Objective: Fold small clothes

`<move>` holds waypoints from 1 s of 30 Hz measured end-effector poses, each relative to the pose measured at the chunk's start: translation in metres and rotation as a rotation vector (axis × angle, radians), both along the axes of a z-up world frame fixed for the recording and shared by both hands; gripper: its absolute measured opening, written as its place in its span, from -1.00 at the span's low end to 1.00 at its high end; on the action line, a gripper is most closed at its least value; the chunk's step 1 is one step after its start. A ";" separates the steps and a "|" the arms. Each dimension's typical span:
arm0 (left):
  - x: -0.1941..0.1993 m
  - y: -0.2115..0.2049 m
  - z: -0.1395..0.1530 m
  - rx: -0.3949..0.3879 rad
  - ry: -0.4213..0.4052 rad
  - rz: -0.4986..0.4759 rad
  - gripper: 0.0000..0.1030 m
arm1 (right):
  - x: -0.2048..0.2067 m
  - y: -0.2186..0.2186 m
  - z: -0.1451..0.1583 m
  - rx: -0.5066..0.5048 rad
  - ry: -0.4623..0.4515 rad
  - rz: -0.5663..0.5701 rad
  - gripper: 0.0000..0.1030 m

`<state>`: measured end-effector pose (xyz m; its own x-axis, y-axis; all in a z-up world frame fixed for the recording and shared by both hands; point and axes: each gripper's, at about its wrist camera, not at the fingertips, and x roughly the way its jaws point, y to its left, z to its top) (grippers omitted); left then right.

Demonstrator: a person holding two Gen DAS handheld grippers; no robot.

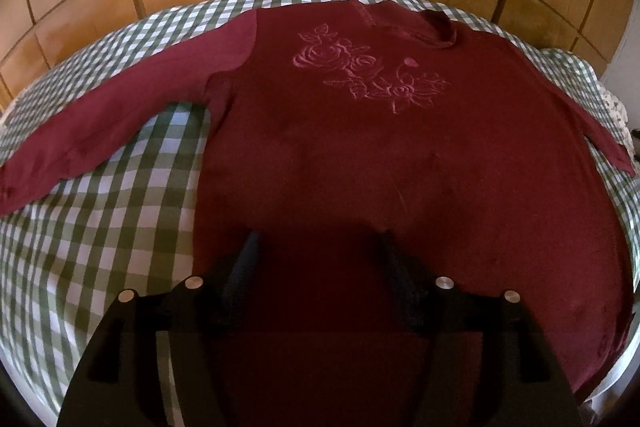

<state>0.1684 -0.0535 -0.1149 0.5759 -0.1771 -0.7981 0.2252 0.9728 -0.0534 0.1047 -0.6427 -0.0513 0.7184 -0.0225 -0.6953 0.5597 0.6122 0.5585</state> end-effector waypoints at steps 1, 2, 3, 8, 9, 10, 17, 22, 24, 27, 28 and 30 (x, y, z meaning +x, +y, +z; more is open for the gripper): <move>-0.001 0.000 0.000 0.001 -0.004 0.000 0.25 | 0.003 -0.003 -0.008 0.012 0.013 -0.021 0.02; -0.002 0.000 -0.001 0.002 -0.007 -0.002 0.27 | 0.007 -0.008 -0.014 0.024 0.022 -0.035 0.01; -0.003 0.000 -0.002 0.003 -0.010 -0.002 0.30 | 0.012 -0.015 -0.023 0.053 0.038 -0.054 -0.03; -0.007 0.002 -0.003 0.001 -0.017 -0.001 0.31 | 0.022 -0.048 -0.033 -0.013 0.119 -0.162 -1.00; -0.007 0.002 -0.003 0.001 -0.019 -0.001 0.31 | 0.019 -0.055 -0.033 -0.045 0.140 -0.186 -1.00; -0.007 0.001 -0.003 0.002 -0.018 -0.001 0.31 | 0.014 -0.062 -0.034 -0.065 0.160 -0.213 -1.00; -0.007 -0.001 -0.006 0.016 -0.027 0.004 0.39 | -0.017 -0.082 -0.039 -0.016 0.107 -0.233 -0.98; -0.007 -0.002 -0.007 0.018 -0.032 0.005 0.40 | -0.039 -0.078 -0.030 0.024 0.019 -0.280 -0.10; -0.007 -0.001 -0.007 0.019 -0.033 0.005 0.40 | -0.041 -0.079 -0.032 0.047 0.006 -0.296 -0.10; -0.007 -0.002 -0.008 0.023 -0.039 0.014 0.42 | -0.036 -0.086 -0.043 0.079 0.023 -0.312 -0.07; -0.007 -0.003 -0.008 0.027 -0.041 0.015 0.42 | -0.033 -0.089 -0.046 0.082 0.027 -0.314 -0.12; -0.007 -0.004 -0.008 0.030 -0.040 0.017 0.42 | -0.026 -0.092 -0.050 0.074 0.036 -0.316 -0.27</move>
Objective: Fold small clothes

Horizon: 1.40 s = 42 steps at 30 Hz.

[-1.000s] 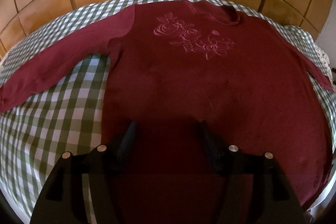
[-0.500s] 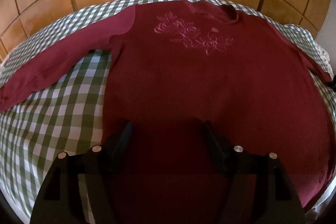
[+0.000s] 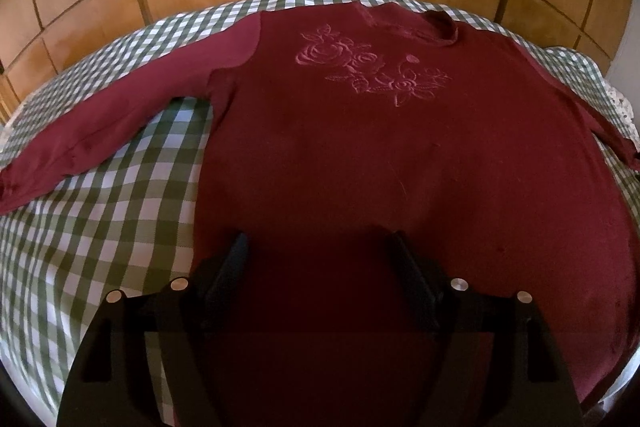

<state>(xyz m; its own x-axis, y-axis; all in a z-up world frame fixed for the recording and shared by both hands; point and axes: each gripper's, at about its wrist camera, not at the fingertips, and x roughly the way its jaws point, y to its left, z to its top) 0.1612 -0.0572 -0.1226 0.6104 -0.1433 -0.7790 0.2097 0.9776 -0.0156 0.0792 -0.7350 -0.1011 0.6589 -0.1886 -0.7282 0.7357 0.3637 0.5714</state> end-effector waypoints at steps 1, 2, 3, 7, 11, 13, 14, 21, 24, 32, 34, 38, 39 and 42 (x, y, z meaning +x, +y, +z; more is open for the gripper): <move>0.000 0.000 0.000 0.000 0.001 0.001 0.43 | 0.006 -0.002 -0.002 -0.001 0.006 0.007 -0.55; 0.000 0.000 0.000 0.001 0.001 0.002 0.43 | 0.011 -0.004 -0.003 -0.004 0.015 0.018 -0.73; 0.001 -0.001 0.000 0.004 0.001 0.003 0.43 | 0.018 -0.005 -0.003 -0.026 0.041 0.030 -0.88; 0.002 -0.002 0.000 0.006 0.006 0.008 0.43 | 0.030 -0.016 0.001 -0.138 0.142 0.025 -0.90; 0.002 -0.001 0.000 0.005 0.006 0.009 0.43 | 0.039 -0.019 0.006 -0.147 0.175 0.019 -0.90; 0.002 -0.001 -0.001 0.001 0.007 0.008 0.43 | 0.043 -0.010 0.017 -0.162 0.148 0.042 -0.90; 0.003 0.000 0.000 -0.002 0.008 0.006 0.43 | 0.045 -0.005 0.023 -0.173 0.136 0.052 -0.90; 0.004 0.006 0.005 -0.044 0.040 -0.024 0.56 | 0.089 0.078 0.078 -0.250 -0.008 0.295 -0.90; 0.004 0.010 0.008 -0.075 0.065 -0.042 0.66 | 0.123 0.135 0.100 -0.280 -0.063 0.441 -0.90; -0.006 0.017 0.020 -0.131 0.059 -0.057 0.92 | 0.201 0.310 0.116 -0.319 -0.114 0.802 -0.90; -0.006 0.021 0.024 -0.143 0.059 -0.052 0.92 | 0.213 0.355 0.113 -0.316 -0.121 0.887 -0.89; 0.000 0.035 0.032 -0.229 0.084 -0.040 0.92 | 0.221 0.402 0.106 -0.301 -0.136 0.982 -0.79; 0.001 0.039 0.036 -0.240 0.085 -0.022 0.92 | 0.219 0.407 0.107 -0.292 -0.155 0.988 -0.67; 0.008 0.049 0.044 -0.283 0.079 0.039 0.92 | 0.204 0.400 0.110 -0.282 -0.209 0.957 -0.03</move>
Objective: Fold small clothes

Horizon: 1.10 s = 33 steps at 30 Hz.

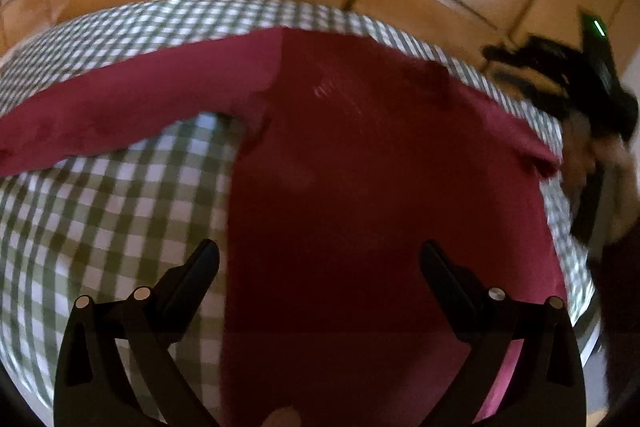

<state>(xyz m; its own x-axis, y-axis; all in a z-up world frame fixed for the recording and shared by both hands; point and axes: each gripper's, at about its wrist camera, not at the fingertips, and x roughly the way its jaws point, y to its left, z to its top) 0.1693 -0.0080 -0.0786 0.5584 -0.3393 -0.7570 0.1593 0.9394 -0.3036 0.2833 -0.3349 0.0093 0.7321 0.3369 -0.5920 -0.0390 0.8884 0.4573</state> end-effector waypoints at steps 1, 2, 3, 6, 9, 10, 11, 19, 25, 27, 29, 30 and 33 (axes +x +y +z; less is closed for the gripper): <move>0.005 0.002 0.001 -0.023 0.014 0.010 0.85 | -0.007 -0.006 0.000 0.014 -0.006 -0.007 -0.02; 0.009 0.004 0.001 -0.044 0.026 0.021 0.74 | -0.013 -0.011 -0.001 0.025 -0.007 -0.013 0.02; 0.016 0.004 0.002 -0.060 0.040 0.029 0.53 | -0.025 -0.022 -0.003 0.040 -0.011 -0.030 0.10; 0.034 -0.005 0.006 -0.100 0.070 0.000 0.34 | -0.058 -0.054 -0.011 0.069 -0.003 -0.070 0.23; 0.057 -0.028 0.011 -0.136 0.082 -0.062 0.28 | -0.094 -0.085 -0.027 0.090 0.029 -0.131 0.28; 0.063 -0.035 0.012 -0.154 0.077 -0.080 0.28 | -0.108 -0.097 -0.034 0.095 0.041 -0.153 0.30; 0.070 -0.043 0.013 -0.167 0.072 -0.093 0.28 | -0.117 -0.104 -0.037 0.097 0.048 -0.167 0.31; 0.144 -0.130 -0.008 -0.127 0.141 -0.155 0.03 | -0.184 -0.176 -0.063 0.176 0.098 -0.335 0.43; 0.177 -0.164 -0.011 -0.080 0.156 -0.174 -0.86 | -0.178 -0.180 -0.075 0.216 0.120 -0.329 0.45; 0.180 -0.160 0.007 -0.115 0.110 -0.172 -0.87 | -0.170 -0.176 -0.075 0.217 0.114 -0.311 0.45; 0.176 -0.148 0.034 -0.168 0.044 -0.162 -0.87 | -0.164 -0.174 -0.073 0.230 0.101 -0.306 0.45; 0.174 -0.142 0.043 -0.184 0.021 -0.153 -0.87 | -0.161 -0.174 -0.070 0.241 0.084 -0.309 0.45; 0.167 -0.115 0.068 -0.211 -0.047 -0.124 -0.87 | -0.155 -0.170 -0.060 0.259 0.042 -0.299 0.45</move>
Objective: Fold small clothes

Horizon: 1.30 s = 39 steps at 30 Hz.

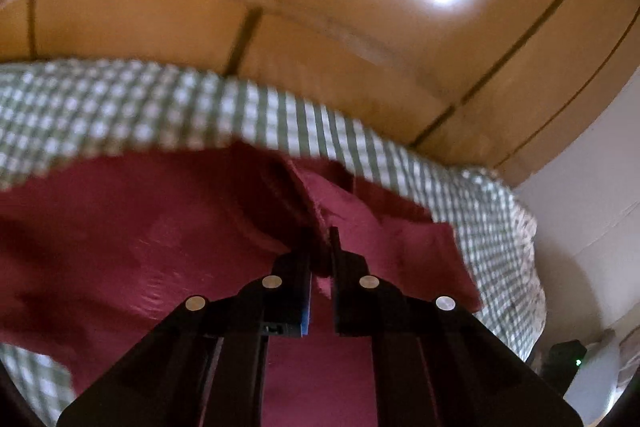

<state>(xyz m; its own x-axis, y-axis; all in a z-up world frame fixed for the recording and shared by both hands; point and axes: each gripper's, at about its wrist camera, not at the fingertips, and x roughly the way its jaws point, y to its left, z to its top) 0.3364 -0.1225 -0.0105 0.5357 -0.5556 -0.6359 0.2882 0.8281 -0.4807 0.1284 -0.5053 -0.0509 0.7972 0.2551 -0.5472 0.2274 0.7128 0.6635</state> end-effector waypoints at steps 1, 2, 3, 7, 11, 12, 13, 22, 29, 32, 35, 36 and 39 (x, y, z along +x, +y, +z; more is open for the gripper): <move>-0.003 0.010 0.004 0.008 -0.017 0.009 -0.87 | 0.003 0.001 0.003 0.000 -0.011 0.007 0.45; -0.007 0.017 0.005 0.020 -0.026 0.014 -0.87 | 0.007 0.005 0.009 -0.008 -0.028 0.021 0.44; -0.009 0.023 0.003 0.033 -0.029 0.018 -0.87 | 0.011 0.007 0.013 -0.018 -0.037 0.030 0.43; -0.013 0.050 -0.018 0.069 0.000 0.058 -0.87 | 0.041 0.025 0.030 -0.071 -0.070 0.080 0.37; -0.017 0.070 -0.042 0.064 0.045 0.099 -0.87 | 0.085 0.050 0.028 -0.158 -0.017 0.141 0.30; -0.018 0.072 -0.047 0.067 0.051 0.105 -0.87 | 0.096 0.056 0.023 -0.202 0.018 0.143 0.30; -0.018 0.076 -0.051 0.071 0.058 0.113 -0.87 | 0.106 0.060 0.015 -0.236 0.056 0.144 0.27; -0.019 0.079 -0.104 0.245 0.084 0.148 -0.82 | 0.136 0.086 -0.027 -0.533 0.190 0.072 0.07; -0.058 0.097 -0.082 0.281 0.000 0.216 -0.03 | 0.126 0.094 -0.011 -0.556 0.168 0.079 0.40; -0.080 0.126 -0.075 0.231 -0.017 0.254 -0.03 | 0.099 0.110 0.005 -0.570 0.110 0.081 0.57; -0.101 0.158 -0.074 0.201 -0.020 0.329 -0.01 | 0.077 0.129 0.007 -0.541 0.085 0.131 0.66; -0.107 0.171 -0.075 0.187 -0.005 0.358 0.17 | 0.067 0.139 0.005 -0.540 0.080 0.161 0.69; -0.129 0.219 -0.080 0.108 0.022 0.468 0.31 | 0.044 0.167 -0.002 -0.563 0.081 0.235 0.70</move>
<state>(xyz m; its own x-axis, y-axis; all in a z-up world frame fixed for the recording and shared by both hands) 0.2072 0.0967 -0.0908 0.6982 -0.1877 -0.6908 -0.1370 0.9121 -0.3863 0.1729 -0.3379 -0.0528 0.7050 0.0736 -0.7054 0.0552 0.9859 0.1580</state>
